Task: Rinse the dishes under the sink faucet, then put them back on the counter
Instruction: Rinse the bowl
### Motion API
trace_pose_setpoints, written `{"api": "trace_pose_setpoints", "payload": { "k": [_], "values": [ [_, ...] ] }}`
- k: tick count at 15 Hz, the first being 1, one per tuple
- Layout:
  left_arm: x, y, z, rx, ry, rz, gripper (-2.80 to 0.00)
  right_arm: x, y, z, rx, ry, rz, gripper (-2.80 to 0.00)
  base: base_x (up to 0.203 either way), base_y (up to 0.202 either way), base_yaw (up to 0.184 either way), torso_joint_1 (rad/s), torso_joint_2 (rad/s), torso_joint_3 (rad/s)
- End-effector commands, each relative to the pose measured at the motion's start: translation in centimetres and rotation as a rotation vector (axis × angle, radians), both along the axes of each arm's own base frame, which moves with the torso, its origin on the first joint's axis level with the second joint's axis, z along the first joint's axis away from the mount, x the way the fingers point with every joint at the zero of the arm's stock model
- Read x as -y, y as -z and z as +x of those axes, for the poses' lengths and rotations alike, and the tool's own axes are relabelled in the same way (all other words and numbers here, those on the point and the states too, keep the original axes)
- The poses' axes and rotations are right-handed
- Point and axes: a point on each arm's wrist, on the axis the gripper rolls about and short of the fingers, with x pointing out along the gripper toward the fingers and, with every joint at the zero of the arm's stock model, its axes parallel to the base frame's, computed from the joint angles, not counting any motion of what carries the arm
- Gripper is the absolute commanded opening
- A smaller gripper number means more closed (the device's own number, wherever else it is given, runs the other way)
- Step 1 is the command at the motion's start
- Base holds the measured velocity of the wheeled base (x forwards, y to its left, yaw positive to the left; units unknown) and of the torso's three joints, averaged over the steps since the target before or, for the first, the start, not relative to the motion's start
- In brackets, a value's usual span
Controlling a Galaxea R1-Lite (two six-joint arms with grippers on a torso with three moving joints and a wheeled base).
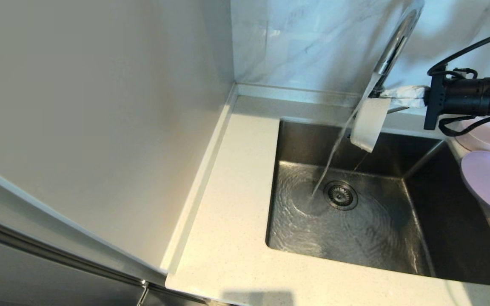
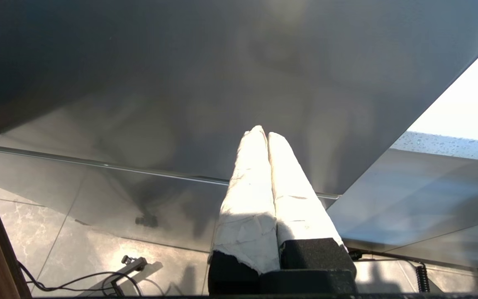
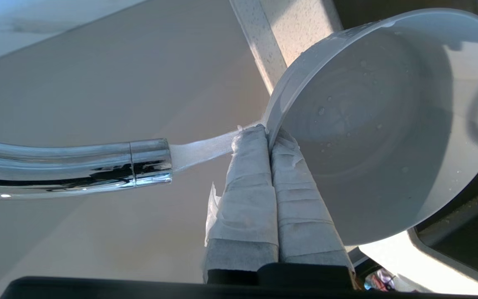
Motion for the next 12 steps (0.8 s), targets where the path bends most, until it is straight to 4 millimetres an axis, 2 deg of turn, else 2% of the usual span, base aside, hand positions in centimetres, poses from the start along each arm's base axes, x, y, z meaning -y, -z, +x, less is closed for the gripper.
{"api": "trace_pose_setpoints", "payload": {
  "k": [1,10,12],
  "values": [
    [0.0,0.0,0.0,0.0,-0.001,0.0,-2.8,-0.4,0.1,0.1,-0.007,-0.015,0.006,-2.8,0.0,0.0,0.0,0.0,0.0,0.0],
    [0.0,0.0,0.0,0.0,-0.001,0.0,-2.8,-0.5,0.8,0.7,-0.023,-0.019,0.003,-2.8,0.0,0.0,0.0,0.0,0.0,0.0],
    [0.0,0.0,0.0,0.0,0.0,0.0,-2.8,0.1,1.1,0.7,-0.024,-0.003,-0.008,-2.8,0.0,0.0,0.0,0.0,0.0,0.0]
  ]
}}
